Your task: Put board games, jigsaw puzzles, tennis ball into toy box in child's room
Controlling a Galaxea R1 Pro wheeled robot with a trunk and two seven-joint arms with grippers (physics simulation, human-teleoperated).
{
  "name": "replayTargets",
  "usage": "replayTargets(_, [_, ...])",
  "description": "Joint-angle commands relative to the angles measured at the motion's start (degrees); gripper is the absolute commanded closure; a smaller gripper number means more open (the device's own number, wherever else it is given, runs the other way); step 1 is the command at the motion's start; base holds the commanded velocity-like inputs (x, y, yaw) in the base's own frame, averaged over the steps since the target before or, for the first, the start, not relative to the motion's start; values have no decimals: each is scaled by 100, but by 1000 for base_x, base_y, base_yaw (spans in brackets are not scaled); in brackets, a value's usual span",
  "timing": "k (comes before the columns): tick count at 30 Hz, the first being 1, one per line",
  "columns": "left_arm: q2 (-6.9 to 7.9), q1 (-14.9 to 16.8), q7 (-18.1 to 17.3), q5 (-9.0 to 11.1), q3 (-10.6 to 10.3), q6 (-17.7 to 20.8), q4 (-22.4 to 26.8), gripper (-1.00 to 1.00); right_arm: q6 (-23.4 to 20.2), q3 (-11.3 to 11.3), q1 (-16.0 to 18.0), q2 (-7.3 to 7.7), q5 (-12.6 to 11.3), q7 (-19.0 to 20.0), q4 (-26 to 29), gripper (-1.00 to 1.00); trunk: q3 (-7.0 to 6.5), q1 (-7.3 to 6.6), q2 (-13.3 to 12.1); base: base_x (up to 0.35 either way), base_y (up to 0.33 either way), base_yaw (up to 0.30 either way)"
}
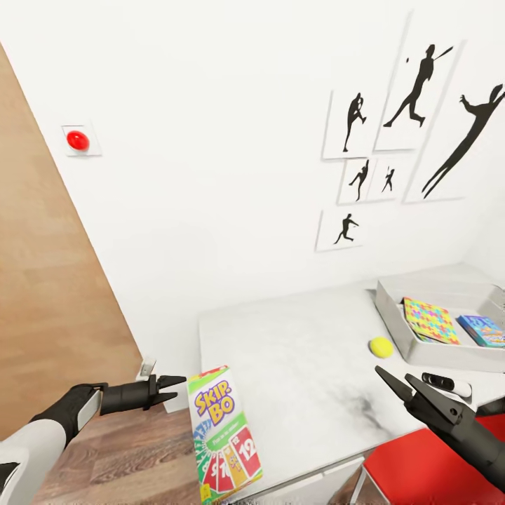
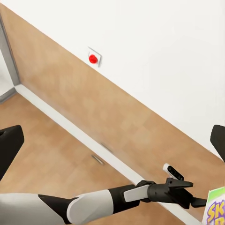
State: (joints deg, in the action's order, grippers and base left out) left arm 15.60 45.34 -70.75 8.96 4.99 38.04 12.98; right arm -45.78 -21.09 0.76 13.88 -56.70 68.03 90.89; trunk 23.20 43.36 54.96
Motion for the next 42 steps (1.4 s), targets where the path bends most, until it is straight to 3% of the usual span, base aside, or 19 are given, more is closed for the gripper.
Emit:
replayTargets(1, [-2,3,-18,-19,29,54,1,-100,-36,0,3,3,-25,-1,-1,-100,6,-1,4,-120,-107,0])
replayTargets(42, [-1,4,-18,-18,30,47,1,-100,-32,0,3,1,-24,-5,-1,-100,6,-1,4,-28,-38,0])
